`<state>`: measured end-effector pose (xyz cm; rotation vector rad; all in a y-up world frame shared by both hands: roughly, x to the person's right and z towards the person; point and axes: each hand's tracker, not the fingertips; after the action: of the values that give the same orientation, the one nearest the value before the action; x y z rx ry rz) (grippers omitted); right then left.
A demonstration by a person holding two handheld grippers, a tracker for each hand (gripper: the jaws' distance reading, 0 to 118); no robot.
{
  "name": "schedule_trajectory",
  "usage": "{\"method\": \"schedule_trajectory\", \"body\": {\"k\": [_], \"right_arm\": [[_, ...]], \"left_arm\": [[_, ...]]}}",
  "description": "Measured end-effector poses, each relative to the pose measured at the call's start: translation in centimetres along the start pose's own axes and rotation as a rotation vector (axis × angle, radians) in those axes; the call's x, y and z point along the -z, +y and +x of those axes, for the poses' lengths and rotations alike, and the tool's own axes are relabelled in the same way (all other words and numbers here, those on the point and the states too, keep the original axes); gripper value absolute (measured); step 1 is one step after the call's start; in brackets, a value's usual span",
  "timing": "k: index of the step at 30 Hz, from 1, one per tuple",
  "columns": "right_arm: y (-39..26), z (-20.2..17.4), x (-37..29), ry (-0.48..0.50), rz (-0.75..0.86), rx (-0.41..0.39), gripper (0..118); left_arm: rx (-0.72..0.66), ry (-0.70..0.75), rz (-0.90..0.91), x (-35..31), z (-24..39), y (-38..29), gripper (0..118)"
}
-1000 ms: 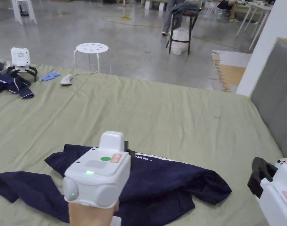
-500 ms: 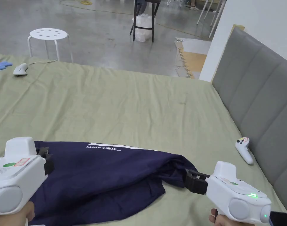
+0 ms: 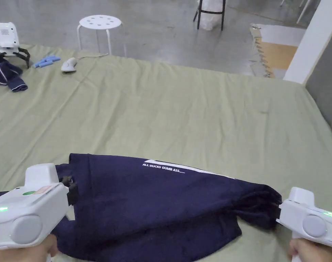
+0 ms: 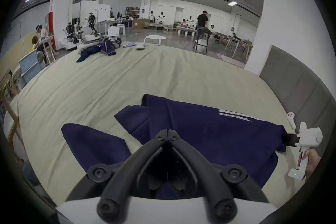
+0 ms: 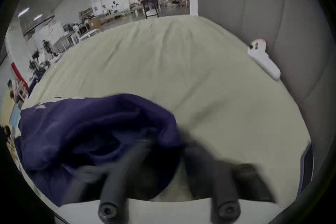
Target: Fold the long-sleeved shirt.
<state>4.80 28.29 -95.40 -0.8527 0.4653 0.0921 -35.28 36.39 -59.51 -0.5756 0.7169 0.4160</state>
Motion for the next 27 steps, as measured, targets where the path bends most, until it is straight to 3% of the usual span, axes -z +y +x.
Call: {"method": "schedule_trajectory", "body": {"k": [1,2,3,4,5,6,12,16,18,19,21,24,27], "right_arm": [[-0.1,-0.1,0.0,-0.029,-0.015,0.022,7],[-0.4,-0.3,0.0,-0.026,-0.017,-0.002,7],[-0.3,-0.3,-0.4,-0.034,-0.010,-0.015,7],[-0.4,-0.2,-0.4,-0.034,-0.011,-0.018,7],[-0.5,-0.2,-0.4,-0.033,-0.013,-0.015,7],[-0.4,-0.2,-0.4,-0.029,-0.013,-0.010,7],[-0.3,0.8,0.9,-0.022,-0.028,-0.001,7],[-0.3,0.8,1.0,-0.019,-0.022,0.004,7],[-0.2,0.8,1.1,-0.019,-0.022,-0.004,7],[-0.2,0.7,1.1,-0.019,-0.023,-0.011,7],[-0.1,0.7,1.1,-0.018,-0.025,-0.025,7],[0.1,0.5,-0.4,-0.028,0.001,-0.025,7],[0.9,1.2,-2.5,-0.007,0.138,0.015,7]], "left_arm": [[0.004,0.005,-0.015,0.6,-0.6,0.3,9],[0.004,0.013,-0.032,1.3,-1.3,0.9,26],[-0.003,0.016,-0.048,2.1,-2.0,1.5,52],[-0.029,0.007,-0.098,3.1,-2.6,2.2,89],[-0.058,-0.017,-0.126,4.2,-3.4,3.0,108],[-0.084,-0.039,-0.113,5.2,-4.2,3.6,110],[-0.124,0.070,-0.345,11.7,-7.4,5.7,108],[-0.060,-0.016,-0.399,13.6,-8.3,4.6,93],[-0.046,-0.028,-0.417,14.0,-8.5,4.0,77],[-0.106,-0.069,-0.381,14.0,-8.6,3.8,48],[-0.136,-0.055,-0.344,14.3,-9.4,3.7,10],[-0.139,-0.115,-0.314,13.3,-9.2,4.0,8],[-0.106,-0.140,-0.235,11.5,-9.5,4.9,8]]}}
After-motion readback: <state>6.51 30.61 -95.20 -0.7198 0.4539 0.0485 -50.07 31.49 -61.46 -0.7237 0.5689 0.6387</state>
